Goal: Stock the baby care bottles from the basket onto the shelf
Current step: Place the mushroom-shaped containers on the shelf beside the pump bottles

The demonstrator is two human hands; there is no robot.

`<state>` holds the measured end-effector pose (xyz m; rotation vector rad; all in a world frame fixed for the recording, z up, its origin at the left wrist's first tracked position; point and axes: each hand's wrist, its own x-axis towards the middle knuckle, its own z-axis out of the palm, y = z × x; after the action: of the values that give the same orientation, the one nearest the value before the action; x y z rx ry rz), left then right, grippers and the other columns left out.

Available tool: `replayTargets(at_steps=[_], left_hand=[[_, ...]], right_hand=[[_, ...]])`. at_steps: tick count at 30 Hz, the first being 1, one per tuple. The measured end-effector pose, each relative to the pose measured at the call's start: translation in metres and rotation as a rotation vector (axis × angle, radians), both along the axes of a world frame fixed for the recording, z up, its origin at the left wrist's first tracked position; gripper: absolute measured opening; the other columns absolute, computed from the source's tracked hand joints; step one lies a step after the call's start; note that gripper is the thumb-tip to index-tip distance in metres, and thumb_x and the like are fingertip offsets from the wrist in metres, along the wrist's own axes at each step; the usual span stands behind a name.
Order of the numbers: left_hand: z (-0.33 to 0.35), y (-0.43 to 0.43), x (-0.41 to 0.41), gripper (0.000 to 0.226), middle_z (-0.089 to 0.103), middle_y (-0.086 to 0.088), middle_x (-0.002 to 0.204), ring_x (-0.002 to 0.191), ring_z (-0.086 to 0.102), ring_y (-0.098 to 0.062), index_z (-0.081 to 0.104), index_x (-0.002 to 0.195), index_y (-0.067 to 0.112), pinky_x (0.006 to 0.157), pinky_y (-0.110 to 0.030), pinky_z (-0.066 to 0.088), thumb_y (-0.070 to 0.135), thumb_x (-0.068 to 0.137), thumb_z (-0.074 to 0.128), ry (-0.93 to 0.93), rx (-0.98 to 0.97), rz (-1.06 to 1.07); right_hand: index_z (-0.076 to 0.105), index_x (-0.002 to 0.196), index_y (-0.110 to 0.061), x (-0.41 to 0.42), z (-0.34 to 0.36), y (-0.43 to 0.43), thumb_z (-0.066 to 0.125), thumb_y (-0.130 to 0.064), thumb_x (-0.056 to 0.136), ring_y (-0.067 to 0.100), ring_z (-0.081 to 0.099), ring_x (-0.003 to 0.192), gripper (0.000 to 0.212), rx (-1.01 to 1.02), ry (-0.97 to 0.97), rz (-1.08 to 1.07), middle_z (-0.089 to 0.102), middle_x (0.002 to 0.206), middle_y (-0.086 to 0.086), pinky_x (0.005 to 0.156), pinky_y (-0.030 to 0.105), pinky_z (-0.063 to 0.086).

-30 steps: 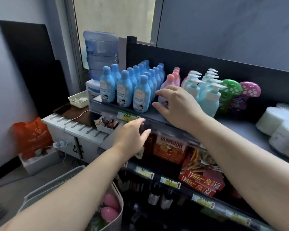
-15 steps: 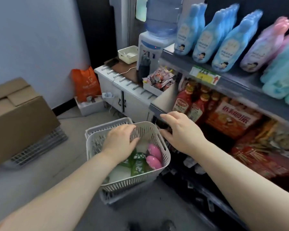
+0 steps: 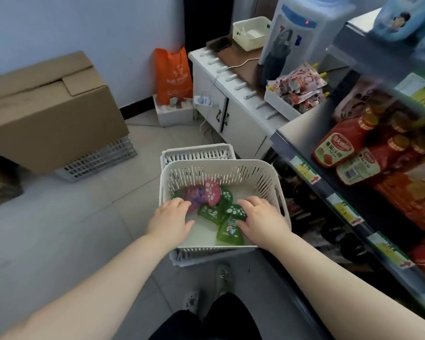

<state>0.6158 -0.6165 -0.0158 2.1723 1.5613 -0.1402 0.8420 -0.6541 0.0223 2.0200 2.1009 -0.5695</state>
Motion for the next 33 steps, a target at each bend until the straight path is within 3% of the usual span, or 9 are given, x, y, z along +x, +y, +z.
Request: replayTargets(at_steps=[7, 17, 25, 28, 30, 33], left_hand=[[-0.049, 0.036, 0.023, 0.054, 0.04, -0.003, 0.142, 0.128, 0.04, -0.025, 0.035, 0.142, 0.017, 0.106, -0.038, 0.037, 0.037, 0.094, 0.051, 0.064, -0.148, 0.097], [-0.125, 0.069, 0.043, 0.07, 0.009, -0.014, 0.158, 0.142, 0.022, -0.035, 0.007, 0.151, 0.01, 0.113, -0.042, 0.028, 0.014, 0.094, 0.047, 0.192, -0.396, 0.426], [-0.152, 0.089, 0.05, 0.066, 0.023, -0.019, 0.149, 0.129, 0.042, -0.037, 0.013, 0.149, 0.005, 0.102, -0.043, 0.039, 0.012, 0.093, 0.048, 0.208, -0.436, 0.634], [-0.16, 0.097, 0.05, 0.059, 0.033, -0.019, 0.14, 0.124, 0.046, -0.038, 0.022, 0.145, 0.007, 0.1, -0.045, 0.041, 0.014, 0.093, 0.048, 0.214, -0.456, 0.665], [-0.165, 0.1, 0.05, 0.054, 0.039, -0.019, 0.136, 0.12, 0.049, -0.037, 0.028, 0.143, 0.011, 0.098, -0.046, 0.043, 0.015, 0.092, 0.047, 0.192, -0.468, 0.68], [-0.168, 0.104, 0.049, 0.05, 0.048, -0.017, 0.129, 0.11, 0.055, -0.033, 0.033, 0.138, 0.011, 0.089, -0.043, 0.046, 0.025, 0.094, 0.05, 0.143, -0.427, 0.682]], right_hand=[[0.039, 0.141, -0.021, 0.011, -0.061, 0.048, 0.051, -0.042, 0.094, 0.023, 0.046, 0.121, 0.054, -0.138, 0.021, 0.013, 0.048, 0.134, 0.002, 0.098, 0.036, 0.042], [0.034, 0.145, -0.013, 0.025, -0.147, 0.11, 0.05, -0.029, 0.097, 0.029, 0.046, 0.126, 0.053, -0.371, 0.13, -0.112, 0.046, 0.14, 0.011, 0.103, 0.039, 0.04], [0.047, 0.126, -0.005, 0.023, -0.188, 0.148, 0.048, -0.016, 0.097, 0.029, 0.058, 0.103, 0.032, -0.478, 0.154, -0.17, 0.06, 0.111, 0.013, 0.092, 0.039, 0.048], [0.047, 0.124, -0.007, 0.022, -0.202, 0.159, 0.046, -0.018, 0.099, 0.024, 0.058, 0.089, 0.028, -0.513, 0.175, -0.227, 0.057, 0.097, 0.007, 0.077, 0.033, 0.047], [0.047, 0.13, -0.014, 0.022, -0.211, 0.164, 0.048, -0.022, 0.098, 0.021, 0.055, 0.086, 0.033, -0.496, 0.281, -0.362, 0.06, 0.105, 0.006, 0.076, 0.031, 0.043], [0.044, 0.136, -0.017, 0.022, -0.22, 0.169, 0.055, -0.026, 0.095, 0.025, 0.057, 0.099, 0.044, -0.528, 0.364, -0.513, 0.059, 0.125, 0.009, 0.081, 0.032, 0.042]])
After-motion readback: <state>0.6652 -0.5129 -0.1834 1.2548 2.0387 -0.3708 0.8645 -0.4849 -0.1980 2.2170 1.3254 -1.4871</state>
